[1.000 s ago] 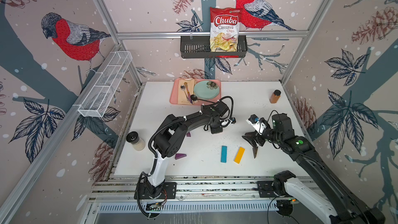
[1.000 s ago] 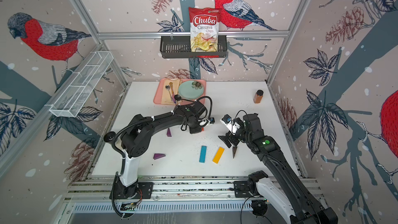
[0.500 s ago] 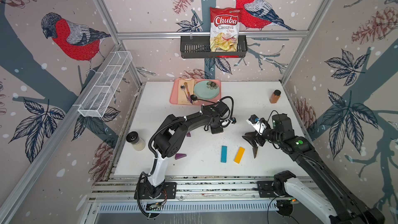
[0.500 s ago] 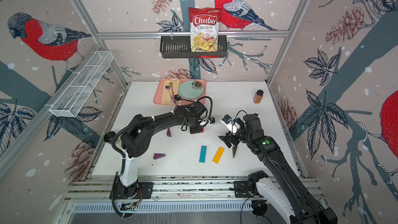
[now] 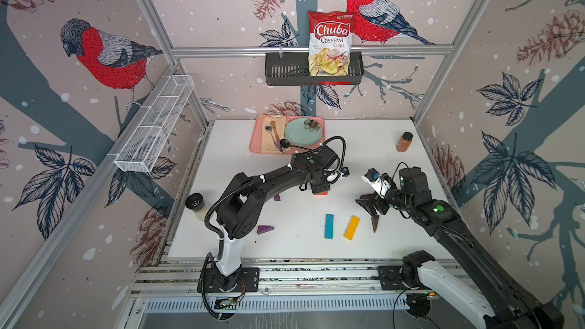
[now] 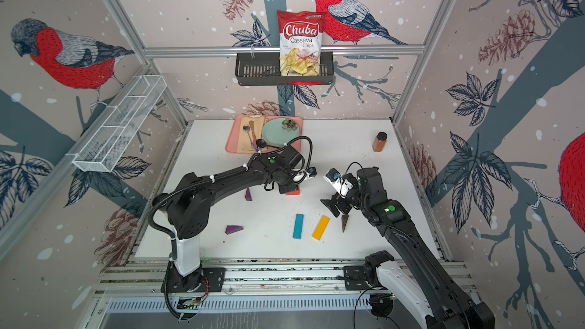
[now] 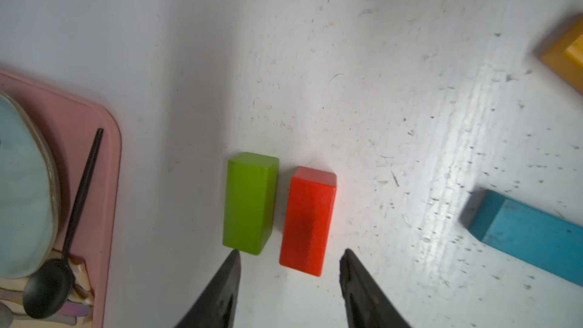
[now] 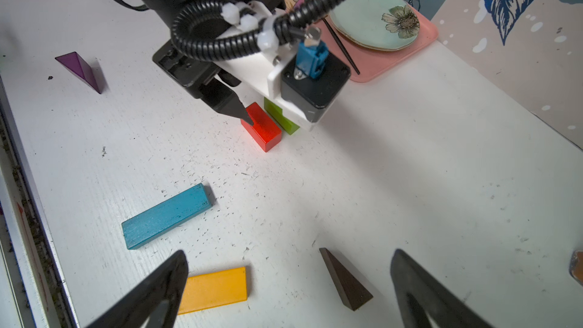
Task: Assemble a small pinwheel with building blocks
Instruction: Assemble the building block at the center of the board.
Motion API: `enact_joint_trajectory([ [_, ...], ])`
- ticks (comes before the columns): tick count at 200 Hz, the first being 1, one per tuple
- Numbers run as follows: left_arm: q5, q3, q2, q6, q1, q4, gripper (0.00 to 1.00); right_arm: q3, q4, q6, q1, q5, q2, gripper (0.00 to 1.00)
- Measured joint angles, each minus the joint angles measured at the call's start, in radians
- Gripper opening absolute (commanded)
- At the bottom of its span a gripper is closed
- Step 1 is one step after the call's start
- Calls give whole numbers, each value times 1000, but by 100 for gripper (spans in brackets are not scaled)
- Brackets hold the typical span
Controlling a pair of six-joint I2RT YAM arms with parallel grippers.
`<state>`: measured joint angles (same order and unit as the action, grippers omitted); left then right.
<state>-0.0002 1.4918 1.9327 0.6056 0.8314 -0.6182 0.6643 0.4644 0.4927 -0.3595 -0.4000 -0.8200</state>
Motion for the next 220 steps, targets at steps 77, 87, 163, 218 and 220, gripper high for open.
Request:
enact_joint_trajectory([
  [77, -96, -96, 17, -29, 10, 70, 56, -11, -2, -3, 1, 0, 3, 99],
  [87, -107, -85, 33, -29, 10, 83, 56, -11, -2, -3, 1, 0, 3, 99],
  [163, -134, -45, 85, -28, 10, 127, 57, -11, -2, -2, 1, 0, 6, 100],
  [218, -157, -45, 89, -22, 10, 134, 57, -10, -2, -1, 2, 0, -6, 100],
  [220, -158, -45, 89, -22, 10, 134, 58, -10, -2, -1, 2, 0, -6, 99],
])
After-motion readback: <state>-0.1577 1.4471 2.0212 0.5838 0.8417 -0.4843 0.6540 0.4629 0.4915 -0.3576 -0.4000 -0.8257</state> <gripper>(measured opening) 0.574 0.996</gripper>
